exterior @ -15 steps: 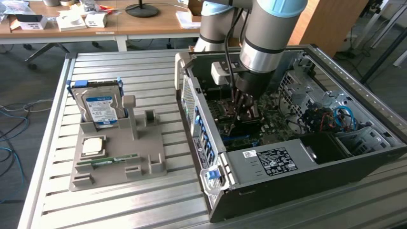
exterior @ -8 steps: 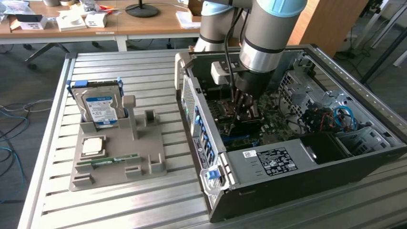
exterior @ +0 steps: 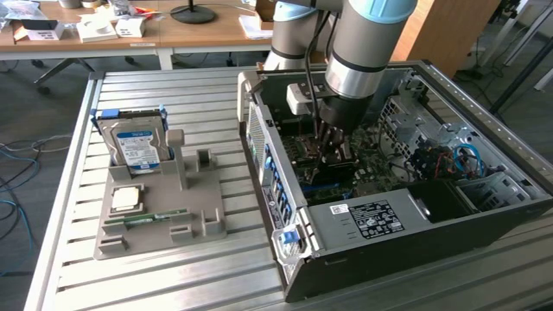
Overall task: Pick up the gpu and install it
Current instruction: 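Press down on the gpu until it lock into place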
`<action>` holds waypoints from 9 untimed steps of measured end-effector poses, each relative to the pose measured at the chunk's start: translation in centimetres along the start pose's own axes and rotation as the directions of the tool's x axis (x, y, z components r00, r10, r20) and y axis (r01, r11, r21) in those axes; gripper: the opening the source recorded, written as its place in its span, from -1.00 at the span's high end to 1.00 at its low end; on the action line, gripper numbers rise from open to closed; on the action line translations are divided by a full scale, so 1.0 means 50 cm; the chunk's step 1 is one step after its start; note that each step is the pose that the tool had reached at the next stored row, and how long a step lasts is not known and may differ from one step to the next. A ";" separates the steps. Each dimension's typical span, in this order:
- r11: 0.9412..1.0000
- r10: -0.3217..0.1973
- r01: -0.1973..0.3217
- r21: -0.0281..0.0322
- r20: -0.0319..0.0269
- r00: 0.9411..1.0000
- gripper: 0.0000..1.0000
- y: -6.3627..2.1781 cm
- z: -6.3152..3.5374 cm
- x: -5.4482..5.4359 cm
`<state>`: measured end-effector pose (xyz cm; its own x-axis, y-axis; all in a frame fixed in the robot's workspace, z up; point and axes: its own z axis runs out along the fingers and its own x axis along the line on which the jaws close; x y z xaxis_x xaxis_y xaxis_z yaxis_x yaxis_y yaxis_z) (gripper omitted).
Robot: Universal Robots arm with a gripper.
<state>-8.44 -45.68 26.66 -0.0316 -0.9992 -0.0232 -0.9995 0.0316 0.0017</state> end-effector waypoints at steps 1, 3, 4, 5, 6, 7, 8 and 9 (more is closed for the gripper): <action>1.000 0.000 0.000 0.000 0.000 1.000 0.79 0.000 0.000 0.000; 1.000 0.000 0.000 0.000 0.000 1.000 0.79 0.001 0.002 0.000; 1.000 0.000 0.000 0.000 0.000 1.000 0.79 0.001 0.002 0.000; 1.000 0.000 0.000 0.000 0.000 1.000 0.79 0.001 0.002 0.000; 1.000 0.000 0.000 0.000 0.000 1.000 0.79 0.001 0.002 0.000; 1.000 0.000 0.000 0.000 0.000 1.000 0.79 0.001 0.003 0.000; 1.000 0.000 0.000 0.000 0.000 1.000 0.79 0.001 0.003 0.000; 1.000 0.000 0.000 0.000 0.000 1.000 0.79 0.002 0.003 0.000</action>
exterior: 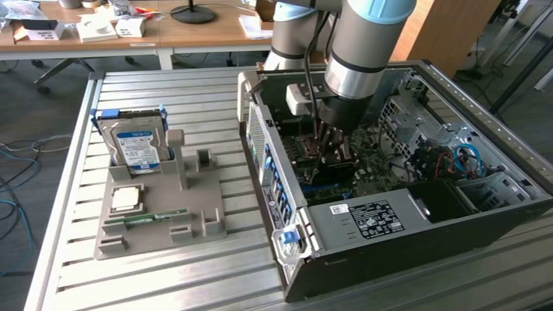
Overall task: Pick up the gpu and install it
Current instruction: 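Press down on the gpu until it lock into place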
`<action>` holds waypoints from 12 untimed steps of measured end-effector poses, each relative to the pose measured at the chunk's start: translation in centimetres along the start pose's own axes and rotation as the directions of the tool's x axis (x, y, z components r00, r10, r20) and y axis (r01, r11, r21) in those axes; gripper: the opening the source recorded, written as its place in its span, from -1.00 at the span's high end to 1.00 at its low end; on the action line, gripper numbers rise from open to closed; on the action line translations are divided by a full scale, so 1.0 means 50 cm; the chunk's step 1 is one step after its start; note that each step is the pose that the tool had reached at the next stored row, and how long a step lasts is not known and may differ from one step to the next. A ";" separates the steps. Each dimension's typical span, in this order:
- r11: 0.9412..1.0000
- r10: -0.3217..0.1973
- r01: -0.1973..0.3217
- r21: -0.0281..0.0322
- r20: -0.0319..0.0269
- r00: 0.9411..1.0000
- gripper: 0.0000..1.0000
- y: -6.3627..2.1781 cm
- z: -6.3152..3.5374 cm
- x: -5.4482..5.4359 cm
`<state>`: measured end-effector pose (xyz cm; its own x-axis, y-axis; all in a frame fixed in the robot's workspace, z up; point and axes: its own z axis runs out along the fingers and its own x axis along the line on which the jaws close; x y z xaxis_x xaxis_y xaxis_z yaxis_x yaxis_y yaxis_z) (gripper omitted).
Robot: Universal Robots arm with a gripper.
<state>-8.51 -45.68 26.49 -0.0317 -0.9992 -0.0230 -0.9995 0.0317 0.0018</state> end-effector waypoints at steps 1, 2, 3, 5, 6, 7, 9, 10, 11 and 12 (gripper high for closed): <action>1.000 0.000 0.000 0.000 0.000 1.000 0.79 0.000 0.000 0.000; 1.000 0.000 0.000 0.000 0.000 1.000 0.79 0.000 0.000 0.000; 1.000 0.000 0.000 0.000 0.000 1.000 0.79 0.000 0.000 0.000; 1.000 0.000 0.000 0.000 0.000 1.000 0.79 0.000 0.001 0.000; 1.000 0.000 0.000 0.000 0.000 1.000 0.79 0.000 0.001 0.000; 1.000 0.000 0.000 0.000 0.000 1.000 0.79 0.001 0.002 0.000; 1.000 0.000 0.000 0.000 0.001 1.000 0.79 0.000 0.003 0.000; 1.000 0.000 0.000 0.000 0.001 1.000 0.79 0.000 0.003 0.000; 1.000 0.000 0.000 0.000 0.001 1.000 0.79 0.000 0.003 0.000; 1.000 0.000 0.000 0.000 0.000 1.000 0.79 0.001 0.003 0.000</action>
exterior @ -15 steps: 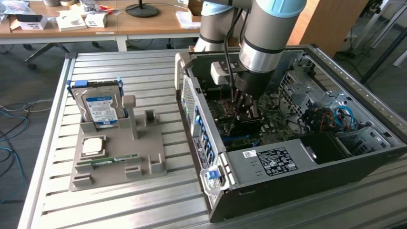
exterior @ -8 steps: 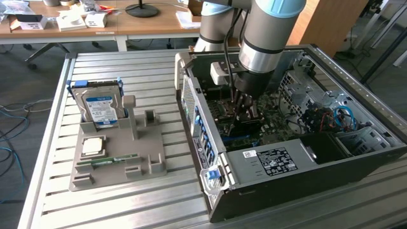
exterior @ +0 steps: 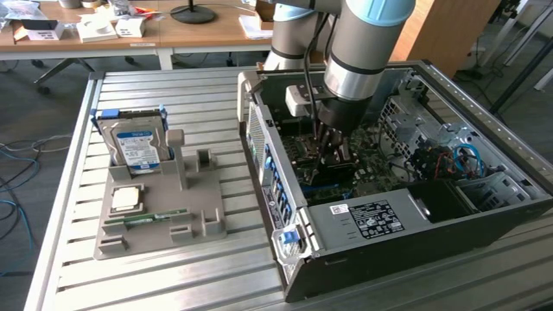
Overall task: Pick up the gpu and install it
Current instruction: 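Press down on the gpu until it lock into place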
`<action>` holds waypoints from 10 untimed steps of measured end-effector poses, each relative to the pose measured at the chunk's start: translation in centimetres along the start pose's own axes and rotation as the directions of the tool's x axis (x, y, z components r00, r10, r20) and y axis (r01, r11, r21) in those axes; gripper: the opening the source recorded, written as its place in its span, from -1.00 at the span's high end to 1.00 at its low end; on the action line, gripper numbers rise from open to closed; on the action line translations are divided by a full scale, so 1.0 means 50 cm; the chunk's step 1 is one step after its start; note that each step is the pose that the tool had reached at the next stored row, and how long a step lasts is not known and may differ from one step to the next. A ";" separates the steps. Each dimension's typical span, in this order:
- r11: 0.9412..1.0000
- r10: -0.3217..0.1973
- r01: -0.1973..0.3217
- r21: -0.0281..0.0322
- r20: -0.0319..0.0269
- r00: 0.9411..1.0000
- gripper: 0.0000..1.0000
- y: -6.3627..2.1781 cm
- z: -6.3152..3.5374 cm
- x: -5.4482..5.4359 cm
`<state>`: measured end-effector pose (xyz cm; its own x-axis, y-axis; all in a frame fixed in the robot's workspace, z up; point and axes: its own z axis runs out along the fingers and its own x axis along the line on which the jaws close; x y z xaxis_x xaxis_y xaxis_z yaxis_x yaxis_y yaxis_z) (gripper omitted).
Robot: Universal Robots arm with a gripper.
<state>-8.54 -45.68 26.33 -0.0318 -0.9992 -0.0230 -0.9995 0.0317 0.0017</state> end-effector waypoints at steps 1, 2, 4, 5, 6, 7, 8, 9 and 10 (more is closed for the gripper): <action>1.000 0.000 0.000 0.000 0.000 1.000 0.79 0.000 0.001 0.000; 1.000 0.000 0.000 0.000 0.000 1.000 0.79 0.000 0.001 0.000; 1.000 0.000 0.000 0.000 0.000 1.000 0.79 0.000 0.001 0.000; 1.000 0.000 0.000 0.000 0.000 1.000 0.79 0.000 0.001 0.000; 1.000 0.000 0.000 0.000 0.000 1.000 0.79 0.000 0.001 0.000; 1.000 0.000 0.000 0.000 0.000 1.000 0.79 0.000 0.001 0.000; 1.000 0.000 0.000 0.000 0.000 1.000 0.79 0.000 0.002 0.000; 1.000 0.000 0.000 0.000 0.000 1.000 0.79 0.000 0.003 0.000; 1.000 0.000 0.000 0.000 0.000 1.000 0.79 0.000 0.003 0.000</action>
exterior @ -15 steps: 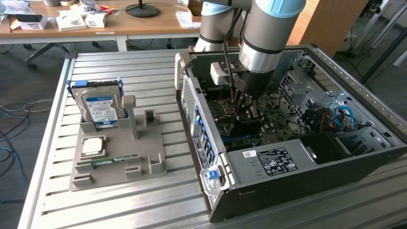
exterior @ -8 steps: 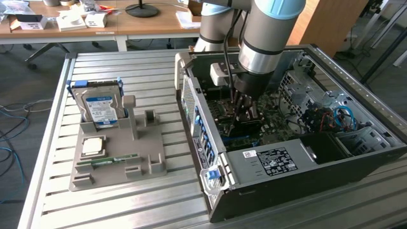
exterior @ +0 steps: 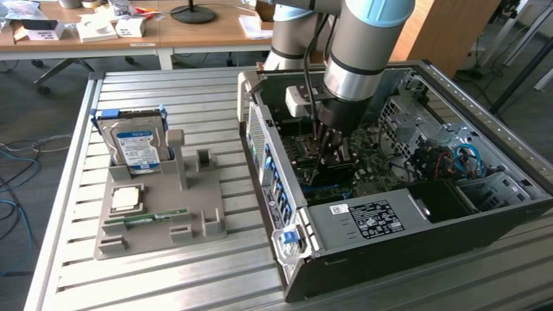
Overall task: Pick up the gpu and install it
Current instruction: 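Press down on the gpu until it lock into place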
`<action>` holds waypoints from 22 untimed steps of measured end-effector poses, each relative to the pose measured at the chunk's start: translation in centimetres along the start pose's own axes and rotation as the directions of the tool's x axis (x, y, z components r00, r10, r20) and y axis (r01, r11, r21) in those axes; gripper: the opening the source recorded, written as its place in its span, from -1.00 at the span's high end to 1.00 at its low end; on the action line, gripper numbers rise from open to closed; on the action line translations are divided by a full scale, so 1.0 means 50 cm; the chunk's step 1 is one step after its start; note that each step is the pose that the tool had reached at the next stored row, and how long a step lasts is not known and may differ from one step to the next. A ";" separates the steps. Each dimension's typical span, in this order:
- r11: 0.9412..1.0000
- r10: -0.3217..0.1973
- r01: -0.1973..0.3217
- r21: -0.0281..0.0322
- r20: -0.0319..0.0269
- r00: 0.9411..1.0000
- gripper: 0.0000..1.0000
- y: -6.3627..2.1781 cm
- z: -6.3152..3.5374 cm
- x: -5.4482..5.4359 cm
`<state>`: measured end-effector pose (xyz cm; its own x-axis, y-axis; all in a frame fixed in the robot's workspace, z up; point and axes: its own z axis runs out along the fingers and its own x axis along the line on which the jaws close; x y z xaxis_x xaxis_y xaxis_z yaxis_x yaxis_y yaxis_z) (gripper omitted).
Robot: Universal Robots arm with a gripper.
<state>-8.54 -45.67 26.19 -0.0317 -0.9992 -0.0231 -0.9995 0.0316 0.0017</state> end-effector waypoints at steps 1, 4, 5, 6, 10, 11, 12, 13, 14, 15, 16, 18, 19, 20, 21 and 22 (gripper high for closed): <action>1.000 0.000 0.000 0.000 0.000 1.000 0.79 0.000 0.000 0.000; 1.000 0.000 0.000 0.000 0.000 1.000 0.79 0.000 0.000 0.000; 1.000 0.000 0.000 0.000 0.000 1.000 0.79 0.000 0.000 0.000; 1.000 0.000 0.000 0.000 0.000 1.000 0.79 0.000 0.000 0.000; 1.000 0.000 0.000 0.000 0.000 1.000 0.79 0.000 0.000 0.000; 1.000 0.000 0.000 0.000 0.000 1.000 0.79 0.000 0.000 0.000; 1.000 0.000 0.000 0.000 0.000 1.000 0.79 0.000 0.000 0.000; 1.000 0.000 0.000 0.000 0.000 1.000 0.79 0.000 0.000 0.000; 1.000 0.000 0.000 0.000 0.000 1.000 0.79 0.000 0.000 0.000; 1.000 0.000 0.000 0.000 0.000 1.000 0.79 0.000 0.000 0.000; 1.000 0.000 0.000 0.000 0.000 1.000 0.79 0.000 0.000 0.000; 1.000 0.000 0.000 0.000 0.001 1.000 0.79 0.000 0.000 -0.001; 1.000 0.000 0.000 0.000 0.001 1.000 0.79 0.000 0.000 -0.001; 1.000 0.000 0.000 0.000 0.001 1.000 0.79 0.000 0.000 -0.001; 1.000 0.000 0.000 0.000 0.001 1.000 0.79 0.000 0.000 -0.001; 1.000 0.000 0.000 0.000 0.001 1.000 0.79 0.000 0.000 -0.001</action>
<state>-8.56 -45.61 26.18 -0.0317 -0.9992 -0.0246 -0.9995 0.0316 0.0018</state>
